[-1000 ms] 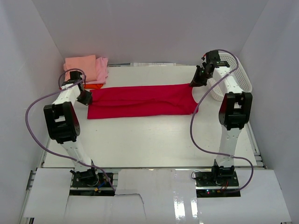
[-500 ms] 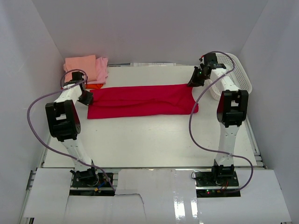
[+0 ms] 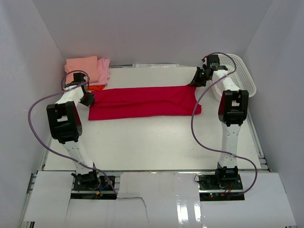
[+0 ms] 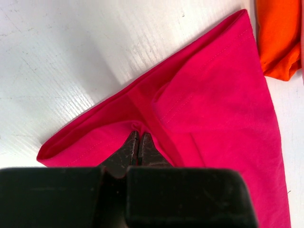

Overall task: Fold and stack the t-shirts
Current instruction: Fold the other side of the tshirt into a rectangle

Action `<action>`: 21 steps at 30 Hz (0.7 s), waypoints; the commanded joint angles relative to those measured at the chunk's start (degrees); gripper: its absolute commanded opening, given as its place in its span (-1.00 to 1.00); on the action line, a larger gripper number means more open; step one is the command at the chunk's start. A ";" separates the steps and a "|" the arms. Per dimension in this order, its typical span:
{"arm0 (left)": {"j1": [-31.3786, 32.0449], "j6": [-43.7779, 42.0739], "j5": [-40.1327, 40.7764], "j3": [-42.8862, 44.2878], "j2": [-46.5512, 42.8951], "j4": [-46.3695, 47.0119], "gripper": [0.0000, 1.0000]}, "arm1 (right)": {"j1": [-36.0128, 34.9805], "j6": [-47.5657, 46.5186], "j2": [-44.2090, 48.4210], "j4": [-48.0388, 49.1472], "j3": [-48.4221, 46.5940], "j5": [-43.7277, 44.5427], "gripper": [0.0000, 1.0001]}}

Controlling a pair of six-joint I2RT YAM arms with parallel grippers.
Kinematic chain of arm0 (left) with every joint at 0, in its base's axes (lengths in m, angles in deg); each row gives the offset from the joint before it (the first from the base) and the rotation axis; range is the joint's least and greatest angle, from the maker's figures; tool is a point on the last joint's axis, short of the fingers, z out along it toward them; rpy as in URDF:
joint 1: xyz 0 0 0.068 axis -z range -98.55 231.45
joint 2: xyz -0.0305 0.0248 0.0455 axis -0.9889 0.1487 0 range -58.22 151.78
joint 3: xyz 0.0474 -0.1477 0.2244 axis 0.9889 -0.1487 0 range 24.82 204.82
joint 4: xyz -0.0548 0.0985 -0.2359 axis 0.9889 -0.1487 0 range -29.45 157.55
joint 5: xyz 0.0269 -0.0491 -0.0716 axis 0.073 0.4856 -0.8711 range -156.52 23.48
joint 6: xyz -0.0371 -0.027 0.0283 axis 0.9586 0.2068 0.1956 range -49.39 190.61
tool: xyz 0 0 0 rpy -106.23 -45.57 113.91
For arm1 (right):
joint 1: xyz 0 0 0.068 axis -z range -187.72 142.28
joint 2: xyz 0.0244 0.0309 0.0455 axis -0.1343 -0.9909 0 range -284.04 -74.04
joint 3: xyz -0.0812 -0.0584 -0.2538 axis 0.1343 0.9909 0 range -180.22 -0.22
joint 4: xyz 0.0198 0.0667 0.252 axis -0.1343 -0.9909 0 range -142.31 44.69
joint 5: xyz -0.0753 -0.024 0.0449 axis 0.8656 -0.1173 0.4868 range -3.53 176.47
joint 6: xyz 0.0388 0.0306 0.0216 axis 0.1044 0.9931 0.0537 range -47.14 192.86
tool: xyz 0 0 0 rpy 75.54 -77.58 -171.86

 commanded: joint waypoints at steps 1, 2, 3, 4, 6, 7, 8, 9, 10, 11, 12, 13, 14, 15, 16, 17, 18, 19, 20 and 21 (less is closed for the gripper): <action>-0.06 0.61 2.11 1.19 -0.54 1.76 -1.00 | 0.89 -0.30 -0.69 2.65 -3.72 -0.95 -0.85; 0.03 0.52 1.93 1.37 -0.46 1.93 -1.00 | 0.80 -0.30 -0.96 2.65 -3.89 -1.12 -0.85; 0.03 0.34 1.84 1.72 -0.19 2.02 -1.00 | 0.89 -0.30 -1.05 2.65 -3.90 -1.21 -0.85; 0.03 0.43 1.58 2.07 0.24 2.02 -1.00 | 0.89 -0.30 -1.22 2.65 -3.81 -1.21 -0.85; 0.03 0.78 1.40 2.16 0.60 2.20 -1.00 | 0.89 -0.39 -1.40 2.82 -3.37 -1.30 -0.85; 0.03 1.48 1.23 2.08 0.69 2.29 -1.00 | 0.89 -0.47 -1.31 3.26 -2.59 -1.65 -0.84; 0.03 1.92 1.23 1.73 0.69 2.37 -1.00 | 0.98 -0.56 -1.22 3.52 -2.14 -1.65 -0.85; -0.06 2.27 1.23 1.55 0.69 2.72 -1.00 | 0.89 -0.56 -1.05 3.87 -1.62 -1.74 -0.85; 0.03 3.32 1.23 1.29 0.60 2.81 -0.90 | 0.89 -0.74 -0.87 4.49 -0.83 -2.00 -0.85; 0.03 3.76 1.14 0.68 0.43 2.99 -0.75 | 0.89 -0.74 -0.78 4.58 -0.56 -2.09 -0.85; 0.03 4.38 1.23 0.32 0.34 3.34 -0.43 | 0.89 -0.83 -0.78 4.67 -0.38 -2.18 -0.85; 0.03 4.99 1.31 -0.12 0.16 3.52 -0.27 | 0.98 -0.91 -0.87 4.67 -0.29 -2.35 -0.84; 0.03 6.04 1.75 -0.73 -0.19 3.69 -0.12 | 0.89 -1.00 -0.87 4.67 -0.03 -2.44 -0.85; -0.06 6.58 2.28 -1.00 -0.45 3.69 0.39 | 0.89 -1.09 -0.78 4.67 0.15 -2.44 -0.85; -0.06 7.28 2.72 -1.17 -0.80 3.78 0.72 | 0.89 -1.09 -0.61 4.67 0.32 -2.53 -0.85; 0.03 8.24 3.16 -1.44 -1.15 3.78 0.95 | 0.89 -1.09 -0.52 5.02 0.67 -2.53 -0.85; 0.03 8.51 4.03 -1.61 -1.77 3.95 0.96 | 0.89 -1.09 -0.52 5.19 0.85 -2.71 -0.85; 0.03 8.52 4.47 -1.44 -2.12 4.13 0.96 | 0.89 -1.09 -0.43 5.28 1.02 -2.97 -0.84; 0.03 8.43 4.74 -1.53 -2.47 4.31 0.96 | 0.89 -1.18 -0.43 5.37 1.11 -2.97 -0.83; 0.03 8.17 5.61 -1.27 -3.35 4.66 0.96 | 0.89 -1.09 -0.43 5.46 1.11 -3.15 -0.82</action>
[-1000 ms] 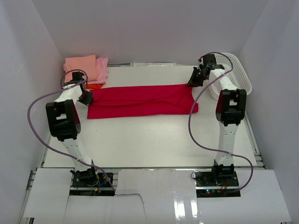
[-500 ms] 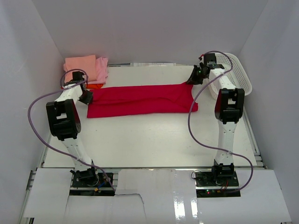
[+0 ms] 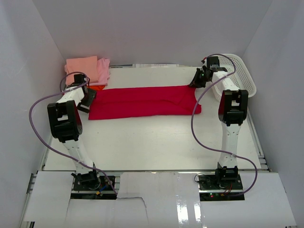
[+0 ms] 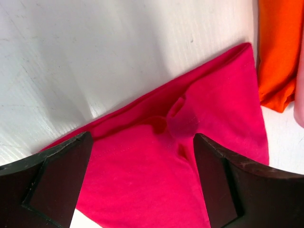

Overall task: Fold and stack the t-shirts
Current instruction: Fold the other side of the tshirt into a rectangle

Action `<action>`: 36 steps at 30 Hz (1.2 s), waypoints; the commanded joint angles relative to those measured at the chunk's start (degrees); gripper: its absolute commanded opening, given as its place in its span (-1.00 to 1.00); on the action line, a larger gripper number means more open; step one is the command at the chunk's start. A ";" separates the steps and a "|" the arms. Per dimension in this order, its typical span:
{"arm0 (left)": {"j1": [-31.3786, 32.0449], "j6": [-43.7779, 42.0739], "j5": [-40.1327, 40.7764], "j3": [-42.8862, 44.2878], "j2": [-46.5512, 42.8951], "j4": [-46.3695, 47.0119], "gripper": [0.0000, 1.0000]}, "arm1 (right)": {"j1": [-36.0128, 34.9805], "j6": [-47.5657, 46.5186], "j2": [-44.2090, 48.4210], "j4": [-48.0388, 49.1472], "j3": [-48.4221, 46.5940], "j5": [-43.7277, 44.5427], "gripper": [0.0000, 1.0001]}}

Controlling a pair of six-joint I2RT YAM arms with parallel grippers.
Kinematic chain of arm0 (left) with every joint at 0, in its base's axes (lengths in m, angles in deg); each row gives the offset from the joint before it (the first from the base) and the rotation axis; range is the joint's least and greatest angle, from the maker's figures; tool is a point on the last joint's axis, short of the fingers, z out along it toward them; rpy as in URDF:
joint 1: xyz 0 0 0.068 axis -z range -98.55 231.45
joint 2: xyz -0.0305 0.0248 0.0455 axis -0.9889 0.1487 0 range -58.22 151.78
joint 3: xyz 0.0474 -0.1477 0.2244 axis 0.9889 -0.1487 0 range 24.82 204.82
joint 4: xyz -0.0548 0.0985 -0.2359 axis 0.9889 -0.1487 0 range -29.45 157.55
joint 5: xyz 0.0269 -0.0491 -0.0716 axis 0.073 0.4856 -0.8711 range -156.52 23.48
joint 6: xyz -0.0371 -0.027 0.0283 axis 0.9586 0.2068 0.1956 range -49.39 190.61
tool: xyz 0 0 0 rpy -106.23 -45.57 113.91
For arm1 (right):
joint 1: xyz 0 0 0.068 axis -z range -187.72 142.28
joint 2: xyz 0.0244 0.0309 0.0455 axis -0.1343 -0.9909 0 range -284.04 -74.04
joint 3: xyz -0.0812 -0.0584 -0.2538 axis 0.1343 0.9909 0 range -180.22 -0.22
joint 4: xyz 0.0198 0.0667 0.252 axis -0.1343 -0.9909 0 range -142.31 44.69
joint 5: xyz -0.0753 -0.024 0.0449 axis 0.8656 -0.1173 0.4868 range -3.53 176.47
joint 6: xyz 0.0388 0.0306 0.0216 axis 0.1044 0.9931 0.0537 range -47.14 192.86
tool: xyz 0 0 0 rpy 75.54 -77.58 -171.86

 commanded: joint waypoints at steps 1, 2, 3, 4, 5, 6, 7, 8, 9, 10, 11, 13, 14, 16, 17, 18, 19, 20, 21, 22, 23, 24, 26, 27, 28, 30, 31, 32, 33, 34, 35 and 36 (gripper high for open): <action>0.01 1.04 3.61 -0.02 -5.32 1.92 0.96 | 0.39 -1.05 0.73 2.51 0.28 -1.33 -0.81; 0.01 0.43 3.96 0.24 -5.85 2.37 0.96 | 0.48 -0.96 0.73 2.59 0.28 -1.25 -0.79; -0.08 -0.71 4.49 1.20 -6.64 2.89 0.96 | 0.48 -0.96 0.73 2.77 0.46 -1.33 -0.78; 0.01 -1.77 4.75 2.17 -7.43 2.90 0.96 | 0.48 -0.78 1.16 3.55 0.89 -1.59 -0.74; 0.01 -1.78 4.75 2.18 -7.43 2.98 0.96 | 0.48 -0.78 1.17 4.17 0.90 -1.60 -0.65; 0.01 -2.82 4.75 2.96 -8.39 2.90 0.96 | 0.48 -0.52 1.60 4.79 1.51 -1.86 -0.56; 0.01 -3.09 4.84 3.15 -9.10 2.90 0.96 | 0.39 -0.26 1.78 5.40 1.78 -2.03 -0.30; 0.01 -3.36 4.93 3.15 -9.97 3.24 0.96 | 0.39 -0.08 2.04 6.02 2.04 -2.04 -0.18; 0.01 -3.53 4.93 2.89 -10.94 3.51 0.96 | 0.39 0.27 2.74 7.42 2.82 -2.04 -0.11; 0.01 -4.40 4.41 2.01 -13.04 5.08 0.96 | 0.39 0.45 3.10 8.13 3.27 -1.86 0.00; 0.01 -5.20 3.88 1.48 -14.19 6.05 0.96 | 0.48 0.54 3.45 8.65 3.45 -1.77 0.04; 0.01 -6.87 3.44 -0.10 -17.34 7.29 0.96 | 0.39 0.62 4.94 10.49 4.67 -1.77 0.11; 0.01 -7.31 3.35 -0.63 -18.24 7.47 0.96 | 0.39 0.62 5.47 11.20 5.29 -1.77 0.13; 0.01 -8.45 2.74 -1.85 -20.43 7.64 0.96 | 0.39 0.80 8.53 13.14 7.05 -2.65 0.18; 0.01 -8.80 2.12 -2.30 -21.05 7.64 0.96 | 0.39 0.80 9.25 13.32 7.40 -2.65 0.19; 0.01 -8.72 1.34 -3.00 -21.75 7.73 0.96 | 0.39 0.97 9.60 12.80 7.32 -2.83 0.19; 0.01 -9.24 0.20 -3.88 -22.37 8.17 0.96 | 0.39 1.24 9.78 10.09 6.10 -3.09 0.19; 0.18 -9.42 -2.51 -5.71 -23.33 9.04 0.96 | 0.30 1.15 10.22 8.59 5.56 -3.53 0.19; 0.36 -9.77 -3.76 -6.51 -23.60 9.22 0.96 | 0.13 1.15 10.65 7.53 5.56 -4.05 0.19; 1.23 -9.95 -4.73 -7.30 -23.69 9.49 0.96 | 0.04 1.85 11.36 6.04 6.60 -4.14 0.19; 1.67 -10.73 -8.30 -8.79 -23.61 10.18 0.96 | -0.05 2.03 12.75 6.02 7.57 -5.45 0.19; 2.11 -11.96 -10.69 -9.33 -23.52 10.97 0.96 | -0.31 2.38 13.64 6.02 8.71 -5.64 0.19; 5.70 -15.38 -14.29 -9.77 -22.91 11.77 0.90 | -0.84 3.26 15.66 5.06 11.43 -6.77 0.19; 6.68 -16.70 -15.54 -9.86 -22.47 12.03 0.86 | -1.02 3.43 16.28 4.80 12.49 -7.22 0.19; 7.47 -18.28 -17.37 -9.69 -21.68 12.73 0.71 | -1.28 3.61 16.81 4.44 13.20 -7.48 0.18; 11.22 -22.59 -22.03 -8.46 -18.71 11.96 0.07 | -1.98 4.14 17.60 1.99 15.13 -9.58 0.18; 12.21 -23.74 -23.18 -8.02 -17.81 11.43 -0.12 | -2.42 4.23 18.04 1.72 15.92 -10.03 0.18; 13.36 -25.23 -23.63 -7.67 -17.20 11.07 -0.30 | -2.77 4.66 19.09 1.37 18.02 -10.56 0.18; 16.06 -26.03 -23.02 -7.40 -16.67 11.07 -0.47 | -3.47 4.93 19.71 1.45 19.17 -10.91 0.17; 17.57 -27.08 -22.32 -7.14 -16.49 10.98 -0.75 | -3.74 5.28 20.23 1.71 20.31 -11.26 0.16; 19.15 -28.05 -21.36 -6.88 -16.40 11.07 -0.88 | -4.53 5.46 21.11 1.63 21.19 -11.27 0.15; 21.95 -29.71 -19.87 -6.18 -16.05 11.07 -0.98 | -4.88 5.81 21.47 1.63 22.77 -11.35 0.15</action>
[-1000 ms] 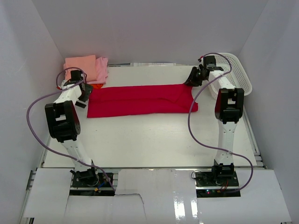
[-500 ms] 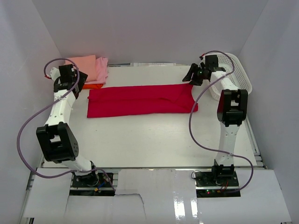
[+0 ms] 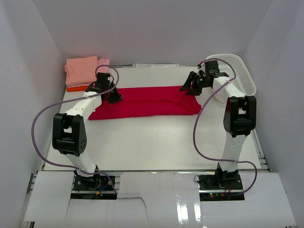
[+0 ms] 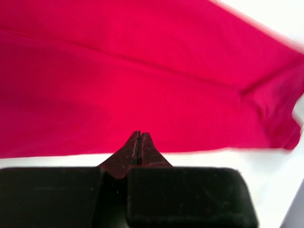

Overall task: Fold and stack the t-shirts
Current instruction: Fold the other side of the tshirt into a rectangle

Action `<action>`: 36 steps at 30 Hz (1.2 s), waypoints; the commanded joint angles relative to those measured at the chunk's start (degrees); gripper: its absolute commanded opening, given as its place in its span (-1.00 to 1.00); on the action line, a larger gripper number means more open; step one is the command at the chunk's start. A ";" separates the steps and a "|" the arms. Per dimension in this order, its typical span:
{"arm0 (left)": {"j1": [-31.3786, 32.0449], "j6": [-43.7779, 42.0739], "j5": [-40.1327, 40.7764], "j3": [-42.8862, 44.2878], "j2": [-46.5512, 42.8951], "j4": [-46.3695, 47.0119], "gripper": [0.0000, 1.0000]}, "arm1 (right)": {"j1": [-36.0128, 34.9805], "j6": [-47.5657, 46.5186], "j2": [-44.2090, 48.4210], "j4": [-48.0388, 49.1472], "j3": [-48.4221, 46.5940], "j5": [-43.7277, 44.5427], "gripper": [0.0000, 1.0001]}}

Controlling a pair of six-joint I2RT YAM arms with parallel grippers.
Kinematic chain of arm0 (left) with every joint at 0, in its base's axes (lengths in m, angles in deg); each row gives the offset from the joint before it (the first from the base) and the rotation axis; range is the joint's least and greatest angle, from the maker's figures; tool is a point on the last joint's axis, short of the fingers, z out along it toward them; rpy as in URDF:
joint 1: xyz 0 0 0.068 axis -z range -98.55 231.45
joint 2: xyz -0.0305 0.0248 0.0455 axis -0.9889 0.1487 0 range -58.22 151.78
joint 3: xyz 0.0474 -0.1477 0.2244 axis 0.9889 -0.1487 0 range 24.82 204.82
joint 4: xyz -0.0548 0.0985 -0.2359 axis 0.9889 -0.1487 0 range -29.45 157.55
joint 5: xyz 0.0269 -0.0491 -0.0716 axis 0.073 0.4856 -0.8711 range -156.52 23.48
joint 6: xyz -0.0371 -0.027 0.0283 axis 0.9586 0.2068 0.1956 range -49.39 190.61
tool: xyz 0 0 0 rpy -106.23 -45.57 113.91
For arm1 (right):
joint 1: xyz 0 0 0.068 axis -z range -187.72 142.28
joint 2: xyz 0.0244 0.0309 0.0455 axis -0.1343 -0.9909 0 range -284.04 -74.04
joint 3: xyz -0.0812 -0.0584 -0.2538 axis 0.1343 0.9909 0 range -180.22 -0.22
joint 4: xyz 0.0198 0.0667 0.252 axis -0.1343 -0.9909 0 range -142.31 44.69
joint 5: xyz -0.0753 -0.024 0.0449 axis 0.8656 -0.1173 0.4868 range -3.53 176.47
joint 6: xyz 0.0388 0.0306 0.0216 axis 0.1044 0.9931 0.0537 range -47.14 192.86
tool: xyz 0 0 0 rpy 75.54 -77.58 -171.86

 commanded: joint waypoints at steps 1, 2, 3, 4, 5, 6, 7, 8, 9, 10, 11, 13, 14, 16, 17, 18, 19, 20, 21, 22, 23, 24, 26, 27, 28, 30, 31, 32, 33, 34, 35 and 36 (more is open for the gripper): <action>7.52 -7.93 -0.56 3.58 -0.55 0.23 -1.00 | -2.35 1.39 3.57 -1.91 3.65 -2.83 0.15; 7.55 -7.94 -0.29 4.02 -0.11 0.32 -1.00 | -2.35 1.39 3.66 -1.91 3.66 -2.57 0.15; 9.55 -9.33 -0.46 4.54 0.41 0.32 -1.00 | -3.14 1.48 3.75 -2.00 4.71 -2.57 0.15; 10.52 -10.04 -0.73 5.68 1.55 0.14 -1.00 | -3.41 1.66 3.75 -1.57 5.41 -2.83 0.15; 12.27 -10.57 -0.47 6.21 2.08 0.05 -1.00 | -3.93 1.92 3.75 -1.21 6.12 -3.00 0.14; 13.08 -11.01 -0.03 6.65 2.61 -0.03 -1.00 | -4.20 2.18 3.66 -0.86 7.17 -3.01 0.14; 13.61 -11.71 -0.81 7.44 3.66 0.05 -1.00 | -4.37 2.53 3.57 -0.25 7.79 -3.18 0.14; 14.22 -11.90 -1.25 7.80 4.19 0.05 -1.00 | -4.81 2.62 3.40 -0.07 8.23 -3.09 0.13; 15.01 -11.98 -1.87 8.06 4.63 0.31 -1.00 | -4.99 2.89 3.31 0.11 8.50 -3.01 0.13; 15.28 -12.07 -4.57 7.89 5.16 1.97 -1.00 | -5.16 3.32 2.79 0.63 9.11 -3.09 0.13; 16.06 -12.07 -5.64 7.71 6.03 3.03 -1.00 | -5.43 3.41 2.52 0.81 9.11 -3.01 0.13; 16.68 -11.46 -7.75 7.36 7.01 6.01 -1.00 | -5.69 3.59 1.47 1.16 9.03 -2.48 0.13; 17.47 -10.67 -8.98 7.10 8.23 6.99 -1.00 | -5.95 3.50 1.20 1.34 8.94 -2.22 0.13; 18.18 -9.97 -9.95 6.83 9.38 9.80 -1.00 | -5.96 3.59 0.41 1.69 8.94 -1.69 0.13; 18.88 -9.27 -10.83 6.75 10.60 10.85 -1.00 | -5.96 3.68 0.15 2.39 8.76 -1.17 0.13; 19.32 -8.91 -11.18 6.83 11.31 12.60 -1.00 | -5.96 3.59 -0.12 2.57 8.50 -0.72 0.13; 19.58 -8.47 -11.54 7.09 12.01 13.32 -1.00 | -5.87 3.50 -0.90 2.57 8.06 -0.37 0.13; 20.37 -8.21 -12.06 8.14 12.80 13.85 -1.00 | -5.96 3.42 -1.43 2.40 7.10 -0.02 0.12; 20.81 -8.03 -12.15 9.02 14.46 14.11 -1.00 | -5.96 3.42 -1.96 2.05 6.57 0.24 0.12; 21.17 -8.03 -12.24 9.90 15.26 14.12 -1.00 | -5.96 3.33 -2.66 1.87 6.22 0.94 0.12; 21.52 -7.94 -12.42 10.87 16.05 14.29 -1.00 | -5.96 3.24 -2.93 1.87 6.04 1.38 0.12; 22.22 -7.86 -12.94 12.62 17.45 14.73 -1.00 | -5.96 3.15 -3.11 1.87 5.95 2.00 0.12; 23.10 -7.85 -13.21 14.38 18.87 14.99 -1.00 | -5.96 2.98 -3.72 2.13 5.95 2.70 0.12; 23.36 -7.77 -13.47 15.44 19.57 15.08 -1.00 | -5.96 2.98 -3.98 2.22 5.78 2.71 0.12; 23.54 -7.68 -13.56 17.19 20.88 15.08 -1.00 | -5.96 2.89 -4.60 2.39 5.69 2.62 0.12; 24.16 -7.68 -13.56 18.69 22.03 15.08 -1.00 | -5.96 2.89 -4.95 2.74 5.60 3.41 0.12; 24.33 -7.59 -14.00 20.26 23.08 15.08 -1.00 | -5.96 2.63 -5.30 2.83 5.42 4.02 0.12; 24.51 -7.68 -14.09 20.89 23.53 15.00 -1.00 | -5.96 2.62 -5.57 2.83 5.16 4.46 0.11; 24.60 -7.59 -14.44 21.68 23.88 14.99 -1.00 | -5.96 2.62 -6.00 2.83 4.72 4.47 0.11; 24.60 -7.50 -14.44 21.86 24.23 14.99 -1.00 | -5.78 2.62 -6.18 2.83 4.54 4.47 0.11; 24.68 -7.42 -14.35 21.78 24.32 14.99 -1.00 | -5.87 2.62 -6.36 2.92 4.37 4.81 0.09; 24.77 -7.24 -14.35 21.69 24.41 14.91 -1.00 | -5.87 2.62 -6.62 3.18 4.11 4.82 0.08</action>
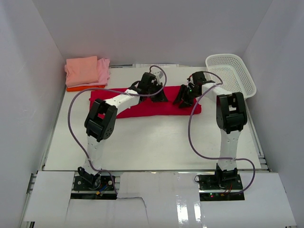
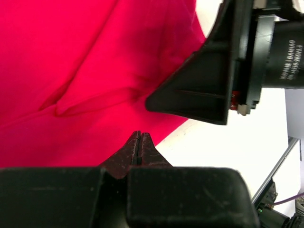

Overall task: Fold and stack the t-shirts
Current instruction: Fold the other side of the tshirt into a rectangle

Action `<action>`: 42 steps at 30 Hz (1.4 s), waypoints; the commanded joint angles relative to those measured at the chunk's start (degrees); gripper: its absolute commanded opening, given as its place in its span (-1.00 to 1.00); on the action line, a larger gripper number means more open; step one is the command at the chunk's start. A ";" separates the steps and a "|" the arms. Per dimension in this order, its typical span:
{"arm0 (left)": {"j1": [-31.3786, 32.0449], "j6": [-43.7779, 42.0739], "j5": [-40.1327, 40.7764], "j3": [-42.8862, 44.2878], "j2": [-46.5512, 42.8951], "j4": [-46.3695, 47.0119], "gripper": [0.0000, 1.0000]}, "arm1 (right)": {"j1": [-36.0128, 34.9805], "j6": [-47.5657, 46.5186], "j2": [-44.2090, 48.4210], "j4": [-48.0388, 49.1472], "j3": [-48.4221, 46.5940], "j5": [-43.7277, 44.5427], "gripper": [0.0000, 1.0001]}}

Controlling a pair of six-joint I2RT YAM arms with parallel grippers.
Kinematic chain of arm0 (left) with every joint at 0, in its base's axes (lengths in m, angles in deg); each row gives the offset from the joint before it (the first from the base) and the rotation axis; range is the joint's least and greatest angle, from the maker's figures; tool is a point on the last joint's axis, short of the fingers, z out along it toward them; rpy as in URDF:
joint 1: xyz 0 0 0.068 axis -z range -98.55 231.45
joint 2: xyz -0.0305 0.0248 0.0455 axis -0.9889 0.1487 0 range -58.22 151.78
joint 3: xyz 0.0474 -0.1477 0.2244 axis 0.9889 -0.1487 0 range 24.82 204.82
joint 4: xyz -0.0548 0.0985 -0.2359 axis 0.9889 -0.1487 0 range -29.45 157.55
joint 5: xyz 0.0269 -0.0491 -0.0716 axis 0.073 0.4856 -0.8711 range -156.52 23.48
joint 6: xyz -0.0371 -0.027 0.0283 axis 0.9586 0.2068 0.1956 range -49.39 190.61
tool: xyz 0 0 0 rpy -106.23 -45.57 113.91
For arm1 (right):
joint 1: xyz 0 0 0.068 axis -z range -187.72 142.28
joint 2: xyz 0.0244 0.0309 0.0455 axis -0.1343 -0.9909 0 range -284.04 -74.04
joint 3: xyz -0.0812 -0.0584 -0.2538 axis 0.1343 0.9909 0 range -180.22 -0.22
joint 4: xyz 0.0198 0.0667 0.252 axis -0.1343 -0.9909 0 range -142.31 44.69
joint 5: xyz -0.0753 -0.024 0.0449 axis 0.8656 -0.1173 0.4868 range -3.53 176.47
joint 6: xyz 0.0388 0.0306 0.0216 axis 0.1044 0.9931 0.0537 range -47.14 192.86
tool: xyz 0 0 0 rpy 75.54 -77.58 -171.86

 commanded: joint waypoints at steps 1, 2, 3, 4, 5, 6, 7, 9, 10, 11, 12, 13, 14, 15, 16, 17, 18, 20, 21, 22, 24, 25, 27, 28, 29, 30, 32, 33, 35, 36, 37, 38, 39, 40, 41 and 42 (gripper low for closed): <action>0.29 0.48 -1.32 1.56 -0.20 0.85 -1.00 | -0.14 -0.72 -0.85 1.68 -2.93 1.52 0.08; 0.38 0.56 -1.41 1.29 -0.11 0.94 -1.00 | -0.14 -0.72 -1.03 1.68 -3.11 1.69 0.08; 0.47 0.65 -1.50 0.94 -0.11 1.11 -1.00 | -0.14 -0.63 -1.47 1.68 -3.37 1.78 0.08; 0.64 0.65 -1.76 0.16 -0.11 1.20 -1.00 | -0.06 -0.54 -1.64 1.68 -3.81 1.61 0.08; 0.82 0.74 -1.76 -0.29 -0.28 1.29 -1.00 | -0.06 -0.46 -1.82 1.68 -4.08 1.69 0.06; 0.99 0.83 -1.76 -0.72 -0.46 1.55 -1.00 | -0.06 -0.46 -2.00 1.68 -4.17 1.87 0.05; 1.34 1.00 -1.68 -1.25 -0.72 1.73 -1.00 | -0.06 -0.28 -2.08 1.68 -4.17 2.13 0.03; 1.61 1.35 -1.50 -3.45 -1.43 2.78 -1.00 | 0.03 -0.02 -2.26 2.20 -4.08 1.96 -0.04; 1.79 1.53 -1.41 -4.15 -1.60 2.96 -1.00 | 0.03 0.24 -2.43 2.55 -3.99 1.70 -0.06; 1.96 1.71 -1.41 -5.55 -1.60 3.40 -1.00 | 0.03 0.51 -2.52 3.08 -3.90 1.61 -0.07; 2.05 1.79 -1.41 -6.17 -1.60 3.58 -1.00 | 0.03 0.60 -2.79 3.35 -3.82 1.60 -0.07; 2.22 1.97 -1.33 -6.87 -1.60 3.75 -1.00 | 0.03 0.69 -2.88 3.52 -3.82 1.43 -0.07; 2.31 2.06 -1.33 -8.36 -1.52 4.28 -1.00 | 0.03 0.77 -3.05 3.52 -3.99 1.52 -0.08; 2.31 2.15 -1.33 -8.98 -1.60 4.54 -1.00 | 0.03 0.69 -3.23 3.61 -4.08 1.43 -0.08; 2.40 2.15 -1.33 -9.60 -1.78 4.63 -1.00 | 0.03 0.77 -3.31 3.52 -4.17 1.43 -0.09; 2.40 2.23 -0.98 -10.56 -1.95 4.81 -1.00 | 0.03 0.69 -3.32 3.61 -4.25 1.43 -0.08; 2.40 2.15 -0.80 -11.10 -2.39 4.98 -1.00 | 0.03 0.69 -3.32 3.70 -4.25 1.52 -0.09; 2.40 1.89 -0.45 -11.63 -2.48 5.07 -1.00 | 0.03 0.95 -3.58 3.87 -4.25 1.43 -0.10; 2.40 1.62 -0.45 -12.06 -2.31 5.07 -1.00 | 0.03 1.12 -3.67 4.22 -4.25 1.17 -0.12; 2.40 1.45 -0.53 -12.15 -2.22 4.98 -1.00 | 0.03 1.30 -3.75 4.40 -4.25 0.99 -0.26; 2.49 1.53 -0.45 -12.77 -2.31 4.98 -1.00 | 0.03 1.56 -3.84 4.58 -4.17 0.90 -0.35; 2.49 1.53 -0.36 -12.86 -2.39 5.07 -1.00 | 0.03 1.57 -3.76 4.75 -4.08 0.73 -0.42; 2.49 1.79 0.08 -13.47 -2.57 5.07 -1.00 | 0.03 1.74 -3.76 4.93 -3.99 0.73 -0.69; 2.49 1.80 0.08 -13.56 -2.66 5.16 -1.00 | 0.03 1.83 -3.67 5.02 -3.99 0.73 -0.79; 2.49 1.71 0.17 -13.65 -2.66 5.07 -1.00 | 0.03 1.83 -3.75 5.02 -4.08 0.64 -0.84; 2.49 1.62 0.26 -13.74 -2.66 5.16 -1.00 | 0.03 1.92 -3.58 5.02 -4.25 0.29 -0.85; 2.49 1.62 0.43 -13.83 -2.75 5.16 -1.00 | 0.03 2.35 -2.97 5.11 -4.69 -0.50 -0.85; 2.49 1.62 0.35 -13.83 -2.75 5.16 -1.00 | 0.03 2.62 -2.70 5.11 -4.95 -1.03 -0.85; 2.58 1.62 0.34 -14.00 -2.92 5.07 -1.00 | 0.03 3.67 -1.83 5.46 -6.09 -1.56 -0.85; 2.58 1.62 0.43 -14.09 -3.01 5.16 -1.00 | -0.05 4.20 -1.73 5.63 -6.62 -2.34 -0.84; 2.58 1.71 0.52 -14.35 -3.18 5.16 -1.00 | 0.03 4.72 -1.82 5.72 -8.45 -2.70 -0.85; 2.67 1.71 0.61 -14.44 -3.19 5.16 -1.00 | 0.03 5.77 -2.43 5.72 -9.43 -3.05 -0.84; 2.75 1.71 0.70 -14.53 -3.45 5.16 -1.00 | 0.03 6.57 -2.78 5.90 -10.57 -4.10 -0.85; 2.75 1.71 0.61 -14.79 -3.54 5.16 -1.00 | 0.03 7.27 -3.31 6.16 -11.63 -4.54 -0.84; 2.75 1.79 0.78 -15.05 -3.62 5.16 -1.00 | -0.05 8.58 -4.27 6.86 -13.55 -4.98 -0.85; 2.84 1.71 0.78 -15.23 -3.89 5.07 -1.00 | -0.14 9.03 -4.98 6.95 -14.61 -5.42 -0.84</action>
